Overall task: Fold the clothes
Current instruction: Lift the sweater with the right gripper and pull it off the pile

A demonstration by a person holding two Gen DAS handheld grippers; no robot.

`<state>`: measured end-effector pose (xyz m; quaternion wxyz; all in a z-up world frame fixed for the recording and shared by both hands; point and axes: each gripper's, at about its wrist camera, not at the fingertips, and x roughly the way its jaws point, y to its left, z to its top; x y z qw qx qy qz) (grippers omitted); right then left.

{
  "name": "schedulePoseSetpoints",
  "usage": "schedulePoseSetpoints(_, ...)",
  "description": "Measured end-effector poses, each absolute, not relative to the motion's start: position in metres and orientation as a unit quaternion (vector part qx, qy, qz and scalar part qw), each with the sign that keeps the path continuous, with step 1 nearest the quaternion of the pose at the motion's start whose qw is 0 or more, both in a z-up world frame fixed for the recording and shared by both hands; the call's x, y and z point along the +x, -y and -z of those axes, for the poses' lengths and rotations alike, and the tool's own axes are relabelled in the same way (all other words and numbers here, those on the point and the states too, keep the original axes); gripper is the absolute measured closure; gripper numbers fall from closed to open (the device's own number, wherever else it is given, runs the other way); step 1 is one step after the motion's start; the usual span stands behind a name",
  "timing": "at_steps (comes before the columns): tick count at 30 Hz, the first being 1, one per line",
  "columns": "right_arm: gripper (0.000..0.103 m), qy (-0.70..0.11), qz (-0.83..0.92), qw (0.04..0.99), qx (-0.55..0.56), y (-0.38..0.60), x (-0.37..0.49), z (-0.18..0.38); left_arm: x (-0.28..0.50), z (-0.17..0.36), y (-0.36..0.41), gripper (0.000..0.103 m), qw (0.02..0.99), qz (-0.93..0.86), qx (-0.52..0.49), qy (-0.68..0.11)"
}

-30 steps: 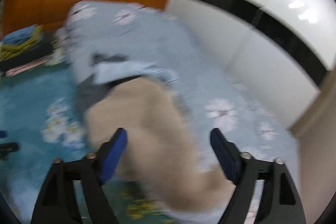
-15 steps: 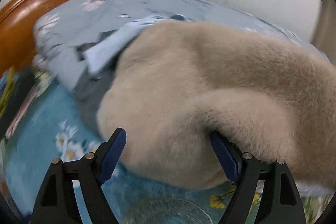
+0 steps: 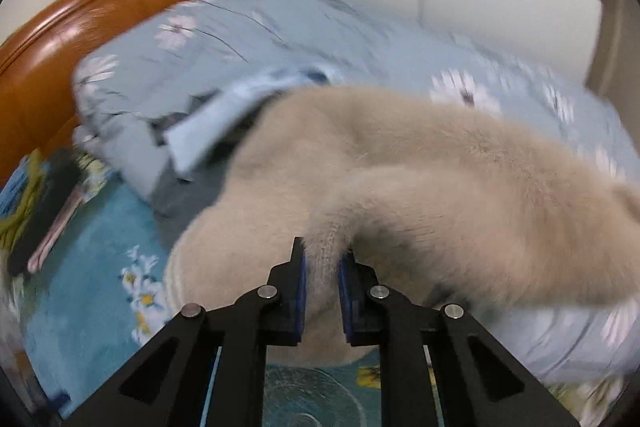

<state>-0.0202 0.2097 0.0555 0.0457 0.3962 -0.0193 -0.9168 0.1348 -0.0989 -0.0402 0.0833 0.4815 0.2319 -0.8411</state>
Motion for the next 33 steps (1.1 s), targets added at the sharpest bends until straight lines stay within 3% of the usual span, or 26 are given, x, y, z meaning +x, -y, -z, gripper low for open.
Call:
schedulePoseSetpoints(21, 0.093, 0.033, 0.917, 0.285, 0.276, -0.211, 0.112, -0.221, 0.192, -0.027, 0.069, 0.000, 0.068, 0.891, 0.420, -0.158)
schedulePoseSetpoints(26, 0.103, 0.061, 0.904, 0.347, 0.240, -0.213, 0.124, -0.255, 0.185, -0.029, 0.068, 0.000, 0.058, 0.900, 0.410, -0.135)
schedulePoseSetpoints(29, 0.103, 0.051, 0.912, 0.319, 0.252, -0.216, 0.103, -0.251, 0.176, -0.029, 0.071, 0.000, 0.053, 0.900, 0.414, -0.128)
schedulePoseSetpoints(33, 0.103, 0.030, 0.901, 0.283, 0.329, -0.207, 0.066, -0.196, 0.162, 0.003, 0.067, 0.001, 0.072, 0.880, 0.462, -0.089)
